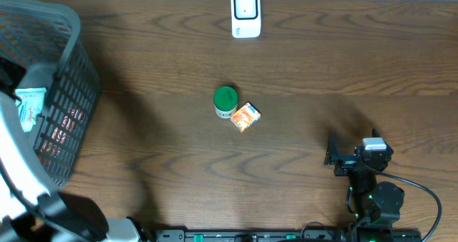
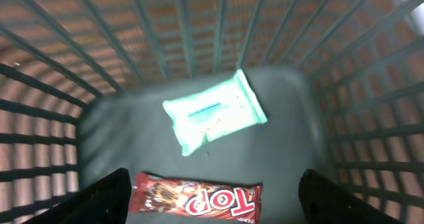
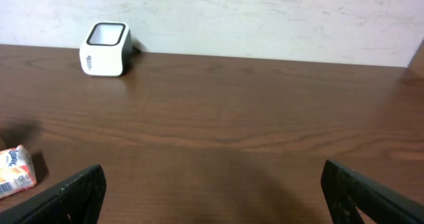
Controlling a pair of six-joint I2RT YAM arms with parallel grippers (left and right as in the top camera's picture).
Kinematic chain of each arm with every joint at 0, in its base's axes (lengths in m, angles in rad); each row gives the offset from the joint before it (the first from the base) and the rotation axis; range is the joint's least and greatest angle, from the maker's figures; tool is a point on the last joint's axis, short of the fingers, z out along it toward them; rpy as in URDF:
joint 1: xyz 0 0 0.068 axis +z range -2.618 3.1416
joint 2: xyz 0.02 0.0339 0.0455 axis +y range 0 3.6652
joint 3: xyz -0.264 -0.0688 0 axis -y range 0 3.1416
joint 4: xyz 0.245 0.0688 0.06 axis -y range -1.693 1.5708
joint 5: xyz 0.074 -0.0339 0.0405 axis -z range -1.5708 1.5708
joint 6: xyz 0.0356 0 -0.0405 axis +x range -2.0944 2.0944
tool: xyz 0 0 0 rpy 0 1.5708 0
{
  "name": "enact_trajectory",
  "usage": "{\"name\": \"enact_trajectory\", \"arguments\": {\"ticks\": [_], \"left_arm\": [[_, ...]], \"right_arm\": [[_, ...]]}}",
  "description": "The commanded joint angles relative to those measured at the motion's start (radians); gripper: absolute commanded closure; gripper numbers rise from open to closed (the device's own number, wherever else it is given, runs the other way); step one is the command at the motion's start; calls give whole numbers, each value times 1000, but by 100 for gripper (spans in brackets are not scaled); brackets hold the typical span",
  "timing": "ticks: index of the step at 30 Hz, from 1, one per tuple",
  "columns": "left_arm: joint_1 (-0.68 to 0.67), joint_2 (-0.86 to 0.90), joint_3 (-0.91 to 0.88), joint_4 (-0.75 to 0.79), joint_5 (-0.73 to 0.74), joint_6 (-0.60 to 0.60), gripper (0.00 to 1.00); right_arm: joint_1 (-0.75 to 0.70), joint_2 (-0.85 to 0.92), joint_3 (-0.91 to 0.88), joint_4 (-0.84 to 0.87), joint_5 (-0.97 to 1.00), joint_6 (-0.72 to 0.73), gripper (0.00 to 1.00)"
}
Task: Scan the item barcode
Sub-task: 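Reach the left gripper into the basket and grasp the mint-green tissue pack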
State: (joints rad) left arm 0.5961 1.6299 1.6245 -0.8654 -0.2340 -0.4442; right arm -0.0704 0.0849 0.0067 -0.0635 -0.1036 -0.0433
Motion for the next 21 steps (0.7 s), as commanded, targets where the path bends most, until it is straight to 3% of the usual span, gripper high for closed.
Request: {"name": "enact_trajectory", "arguments": {"ticks": [1,14,21], "left_arm": [[19,68,-30,8,39,-59,18],[101,212,-196,176,71,-85,18],[145,213,-338,354,147,-85,10]], "right_arm": [[6,0,-1,-4,1,13,1],[6,0,-1,-4,1,13,1],[6,0,-1,-4,1,13,1]]}}
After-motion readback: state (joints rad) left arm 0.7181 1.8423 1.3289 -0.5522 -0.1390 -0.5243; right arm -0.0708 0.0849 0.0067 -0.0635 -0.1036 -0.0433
